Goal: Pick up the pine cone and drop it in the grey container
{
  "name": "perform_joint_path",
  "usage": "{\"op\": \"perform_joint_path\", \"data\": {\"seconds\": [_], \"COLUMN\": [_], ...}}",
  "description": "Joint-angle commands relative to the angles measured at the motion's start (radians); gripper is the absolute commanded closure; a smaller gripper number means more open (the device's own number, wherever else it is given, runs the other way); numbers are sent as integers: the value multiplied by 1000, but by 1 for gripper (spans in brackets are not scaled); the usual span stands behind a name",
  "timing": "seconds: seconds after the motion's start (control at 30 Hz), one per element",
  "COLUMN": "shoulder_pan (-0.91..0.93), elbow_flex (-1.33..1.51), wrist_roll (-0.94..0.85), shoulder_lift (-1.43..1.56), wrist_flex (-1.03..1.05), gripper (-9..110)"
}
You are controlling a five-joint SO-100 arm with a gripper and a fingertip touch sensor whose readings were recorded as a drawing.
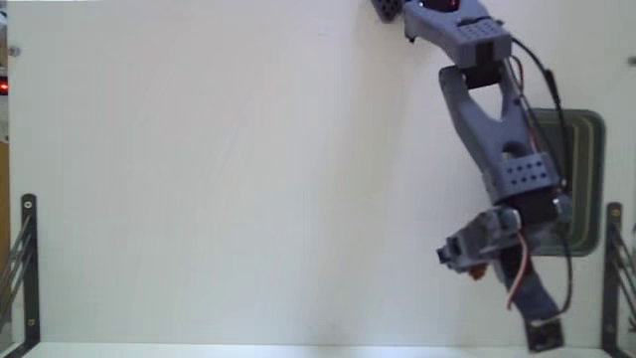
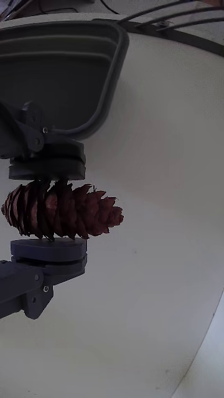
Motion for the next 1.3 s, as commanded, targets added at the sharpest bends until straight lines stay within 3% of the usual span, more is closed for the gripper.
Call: {"op": "perform_joint_path", "data": {"seconds": [0.0,1.27], "shoulder_pan": [-41,-318], "elbow_flex": [35,422], "wrist_roll": [3,3], "shoulder_lift": [137,437], "wrist_flex": [-25,-111], "gripper": [50,50]}}
